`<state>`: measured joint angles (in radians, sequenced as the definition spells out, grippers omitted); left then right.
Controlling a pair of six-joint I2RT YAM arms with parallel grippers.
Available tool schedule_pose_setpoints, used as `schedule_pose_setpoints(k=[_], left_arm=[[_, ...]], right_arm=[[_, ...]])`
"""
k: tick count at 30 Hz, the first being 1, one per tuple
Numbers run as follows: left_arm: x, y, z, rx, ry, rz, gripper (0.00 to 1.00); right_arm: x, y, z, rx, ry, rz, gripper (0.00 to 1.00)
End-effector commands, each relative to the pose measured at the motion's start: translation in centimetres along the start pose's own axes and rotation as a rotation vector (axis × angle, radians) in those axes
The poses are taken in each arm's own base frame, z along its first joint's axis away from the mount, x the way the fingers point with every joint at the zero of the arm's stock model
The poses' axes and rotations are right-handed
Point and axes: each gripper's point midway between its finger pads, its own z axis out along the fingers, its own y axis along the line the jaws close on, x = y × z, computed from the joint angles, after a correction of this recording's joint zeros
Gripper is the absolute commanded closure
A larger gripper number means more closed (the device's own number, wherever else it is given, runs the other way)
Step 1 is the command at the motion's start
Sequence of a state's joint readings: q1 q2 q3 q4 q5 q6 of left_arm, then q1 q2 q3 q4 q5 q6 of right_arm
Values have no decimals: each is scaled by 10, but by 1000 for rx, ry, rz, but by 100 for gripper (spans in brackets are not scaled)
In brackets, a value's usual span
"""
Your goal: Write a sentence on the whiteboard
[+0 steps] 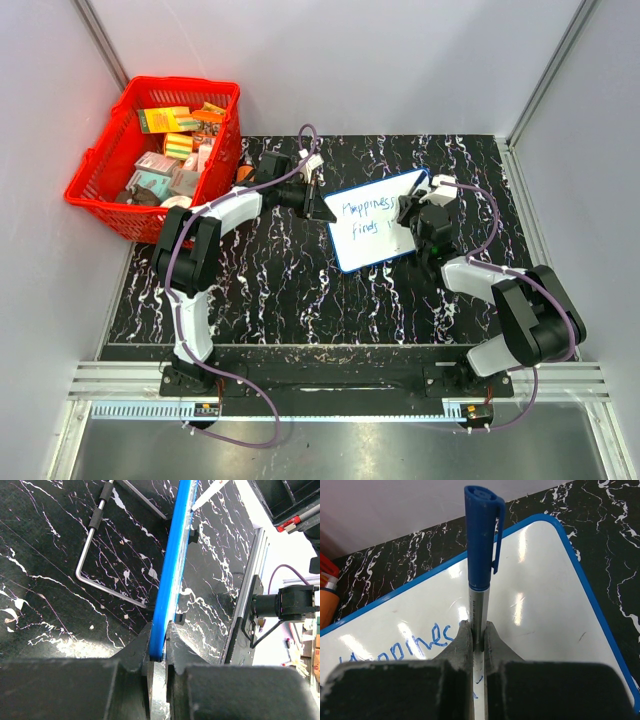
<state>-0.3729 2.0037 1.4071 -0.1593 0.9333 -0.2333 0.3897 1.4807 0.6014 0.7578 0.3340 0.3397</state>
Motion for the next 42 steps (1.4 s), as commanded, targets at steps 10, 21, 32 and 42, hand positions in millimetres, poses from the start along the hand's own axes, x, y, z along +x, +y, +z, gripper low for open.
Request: schedule_pose_setpoints(k=[10,21,32,42], left_arm=[[44,54,10,-226,101,35,100],[43,52,11,-223,100,40,100],[43,53,11,-228,100,45,100],[44,54,-10,-284,167,132,100]], right_arm=[[34,-6,-8,-10,105,12,100],[43,-4,-14,-33,141,26,100],[17,6,-27,-84,77,59,100],[-42,12,-30,-90,-72,29,100]])
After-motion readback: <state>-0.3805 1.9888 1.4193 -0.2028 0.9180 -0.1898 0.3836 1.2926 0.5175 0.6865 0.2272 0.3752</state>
